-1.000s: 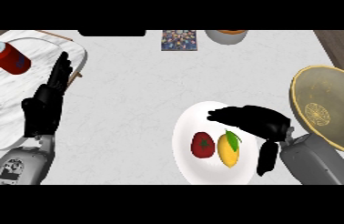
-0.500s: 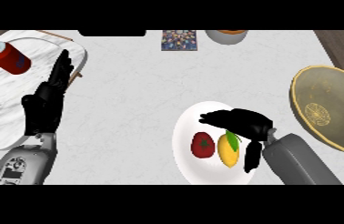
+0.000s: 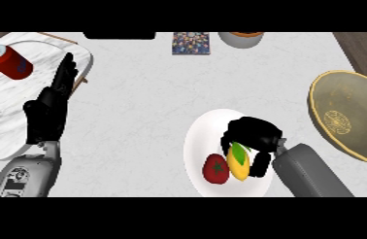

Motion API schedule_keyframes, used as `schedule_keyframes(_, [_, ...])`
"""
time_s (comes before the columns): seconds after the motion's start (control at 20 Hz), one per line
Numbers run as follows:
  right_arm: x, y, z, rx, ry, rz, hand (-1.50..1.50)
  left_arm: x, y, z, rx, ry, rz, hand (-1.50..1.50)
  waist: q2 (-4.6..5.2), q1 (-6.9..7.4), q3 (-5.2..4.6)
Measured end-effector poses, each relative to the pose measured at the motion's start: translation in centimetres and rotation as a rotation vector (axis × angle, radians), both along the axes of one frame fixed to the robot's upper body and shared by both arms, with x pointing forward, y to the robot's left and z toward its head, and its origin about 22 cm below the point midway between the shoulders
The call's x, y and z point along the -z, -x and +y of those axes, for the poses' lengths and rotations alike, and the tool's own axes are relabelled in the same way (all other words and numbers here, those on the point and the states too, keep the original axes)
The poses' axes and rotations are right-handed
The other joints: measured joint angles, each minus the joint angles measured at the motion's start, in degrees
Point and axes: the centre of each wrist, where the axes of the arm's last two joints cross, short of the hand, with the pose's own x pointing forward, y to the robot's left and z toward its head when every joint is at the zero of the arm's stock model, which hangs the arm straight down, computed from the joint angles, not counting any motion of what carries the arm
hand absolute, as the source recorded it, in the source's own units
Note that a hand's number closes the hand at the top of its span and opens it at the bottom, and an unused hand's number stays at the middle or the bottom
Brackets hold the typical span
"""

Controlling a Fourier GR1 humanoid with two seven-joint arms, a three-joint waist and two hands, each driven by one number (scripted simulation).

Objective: Pick the lemon from the plate and place it in the bowl

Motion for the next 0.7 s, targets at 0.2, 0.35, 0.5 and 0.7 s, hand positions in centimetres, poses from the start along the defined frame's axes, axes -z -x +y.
schedule_keyframes(0.2, [0.5, 0.1, -0.1, -0.009, -0.036, 0.005, 1.5, -0.2, 0.0, 0.3, 0.003, -0.002, -0.002, 0.0, 0.06, 0.01, 0.05])
schedule_keyframes(0.35, [0.3, 1.8, 0.7, 0.029, -0.041, -0.012, 1.5, 0.1, 0.4, 0.5, -0.002, -0.001, 0.004, 0.0, -0.17, -0.31, -0.12])
schedule_keyframes(0.5, [0.7, 4.5, 3.0, 0.149, -0.016, -0.031, 1.5, 0.3, 0.6, 1.0, -0.026, 0.003, 0.011, 0.0, -0.79, -1.55, -0.52])
schedule_keyframes(0.7, [1.0, 9.3, 6.1, 0.306, -0.02, -0.051, 1.5, 0.3, 0.7, 1.8, -0.05, -0.004, 0.016, 0.0, -1.16, -3.08, -0.55])
